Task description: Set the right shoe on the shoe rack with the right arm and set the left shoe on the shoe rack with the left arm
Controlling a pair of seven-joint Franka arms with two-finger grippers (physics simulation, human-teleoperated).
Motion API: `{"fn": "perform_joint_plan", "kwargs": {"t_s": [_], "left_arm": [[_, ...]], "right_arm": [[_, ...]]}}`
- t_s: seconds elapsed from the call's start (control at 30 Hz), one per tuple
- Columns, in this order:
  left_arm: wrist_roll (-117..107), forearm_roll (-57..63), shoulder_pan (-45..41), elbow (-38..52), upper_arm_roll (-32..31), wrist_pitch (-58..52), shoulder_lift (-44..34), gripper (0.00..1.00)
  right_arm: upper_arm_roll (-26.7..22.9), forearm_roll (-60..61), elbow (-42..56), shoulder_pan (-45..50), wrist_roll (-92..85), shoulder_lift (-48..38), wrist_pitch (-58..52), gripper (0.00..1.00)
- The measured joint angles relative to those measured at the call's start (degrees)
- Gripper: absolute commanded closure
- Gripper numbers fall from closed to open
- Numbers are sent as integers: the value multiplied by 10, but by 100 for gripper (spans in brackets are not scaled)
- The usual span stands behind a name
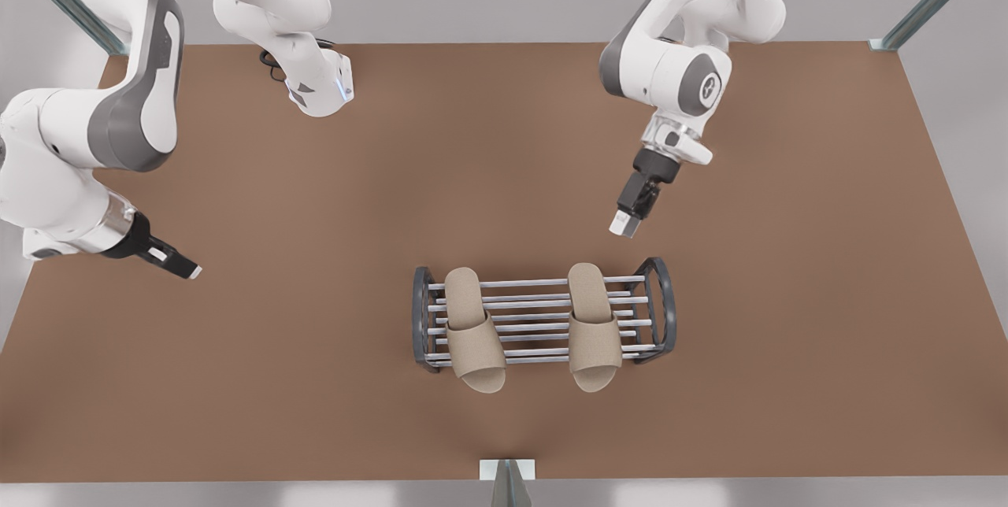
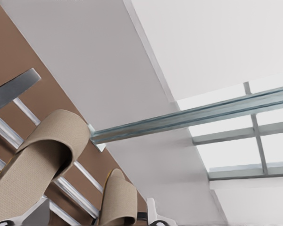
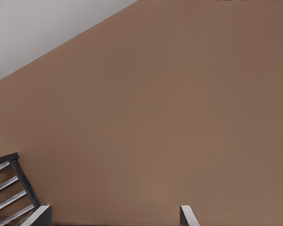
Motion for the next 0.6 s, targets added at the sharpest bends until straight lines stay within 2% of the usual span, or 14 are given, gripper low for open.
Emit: {"fn": "perform_joint_plan", "kwargs": {"t_s": [0.07, 0.13, 0.2, 0.27, 0.3, 0.37, 0.43, 0.5, 0.6], "left_arm": [[11, 88, -21, -12, 75, -45, 48, 0], [12, 227, 76, -31, 161, -134, 75, 0], [-31, 500, 151, -5, 215, -232, 32, 0], [-97, 790, 194, 69, 234, -347, 4, 0], [-130, 921, 219, 116, 229, -419, 6, 0], [-193, 1139, 271, 207, 176, -577, 38, 0], [-250, 1306, 246, 246, 113, -723, 66, 0], [-301, 1405, 209, 246, 79, -809, 72, 0], [-367, 1502, 218, 237, 61, -875, 71, 0]], "right_arm": [[6, 2, 2, 4, -21, -4, -7, 0], [13, 1, 3, 2, -39, -9, -15, 0], [19, 0, 3, 4, -56, -11, -21, 0], [21, 0, 3, 3, -70, -11, -26, 0], [21, 0, 3, 3, -77, -11, -27, 0], [22, 0, 3, 2, -89, -11, -30, 0], [22, 1, 2, 2, -101, -9, -32, 0], [22, 0, 2, 3, -111, -9, -34, 0], [22, -1, 2, 3, -124, -10, -36, 0]]}}
